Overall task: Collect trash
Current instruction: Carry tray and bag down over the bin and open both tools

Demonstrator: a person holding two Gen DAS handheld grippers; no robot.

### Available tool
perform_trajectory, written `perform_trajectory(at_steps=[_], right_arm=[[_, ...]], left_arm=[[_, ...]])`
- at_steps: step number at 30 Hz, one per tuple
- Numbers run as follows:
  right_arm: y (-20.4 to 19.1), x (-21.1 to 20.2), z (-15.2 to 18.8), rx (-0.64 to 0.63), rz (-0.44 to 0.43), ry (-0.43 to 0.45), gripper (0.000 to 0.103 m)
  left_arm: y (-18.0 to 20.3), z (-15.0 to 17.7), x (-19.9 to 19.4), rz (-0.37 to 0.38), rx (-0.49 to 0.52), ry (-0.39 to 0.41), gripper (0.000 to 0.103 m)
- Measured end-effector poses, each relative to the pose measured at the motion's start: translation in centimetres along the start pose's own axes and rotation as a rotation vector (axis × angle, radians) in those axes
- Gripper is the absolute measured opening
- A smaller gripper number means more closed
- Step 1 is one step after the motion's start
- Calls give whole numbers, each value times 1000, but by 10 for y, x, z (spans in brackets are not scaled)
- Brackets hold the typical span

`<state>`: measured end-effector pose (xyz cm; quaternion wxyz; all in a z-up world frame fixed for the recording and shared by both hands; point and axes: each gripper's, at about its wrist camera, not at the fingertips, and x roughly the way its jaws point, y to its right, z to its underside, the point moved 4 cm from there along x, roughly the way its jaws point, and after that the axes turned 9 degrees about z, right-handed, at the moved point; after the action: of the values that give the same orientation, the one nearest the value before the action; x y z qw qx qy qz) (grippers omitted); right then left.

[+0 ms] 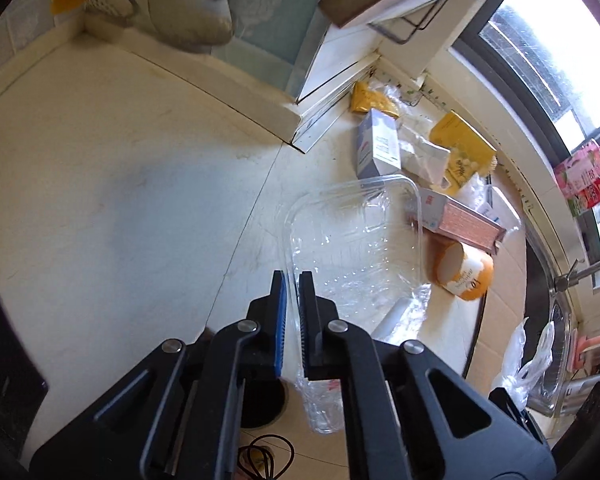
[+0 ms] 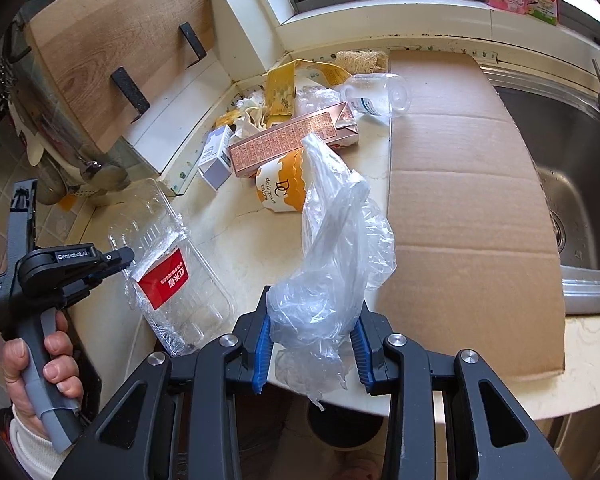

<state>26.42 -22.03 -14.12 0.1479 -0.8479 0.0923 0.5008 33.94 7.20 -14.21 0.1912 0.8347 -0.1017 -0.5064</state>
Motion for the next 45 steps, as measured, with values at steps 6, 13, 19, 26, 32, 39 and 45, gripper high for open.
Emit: perform_trajectory(at_steps=[6, 13, 19, 26, 32, 39, 45], right_arm=[[0, -31, 21, -27, -32, 9, 34], [-2, -80, 47, -78, -75, 40, 34], [-5, -108, 76, -118, -124, 32, 34], [-8, -107, 132, -167, -197, -42, 34], [-7, -67, 185, -177, -210, -145, 34], [11, 6, 241, -138, -198, -241, 34], [41, 93, 286, -77, -199, -313, 34]], left_arm=[[10, 33, -45, -23, 39, 41, 3], [30, 79, -96, -36, 90, 103, 3], [50, 127, -128, 15, 131, 160, 3], [46, 196, -122, 52, 159, 171, 3], [14, 247, -84, 22, 167, 145, 3], [-32, 286, -18, 13, 165, 133, 3], [-65, 318, 55, -29, 239, 134, 3]])
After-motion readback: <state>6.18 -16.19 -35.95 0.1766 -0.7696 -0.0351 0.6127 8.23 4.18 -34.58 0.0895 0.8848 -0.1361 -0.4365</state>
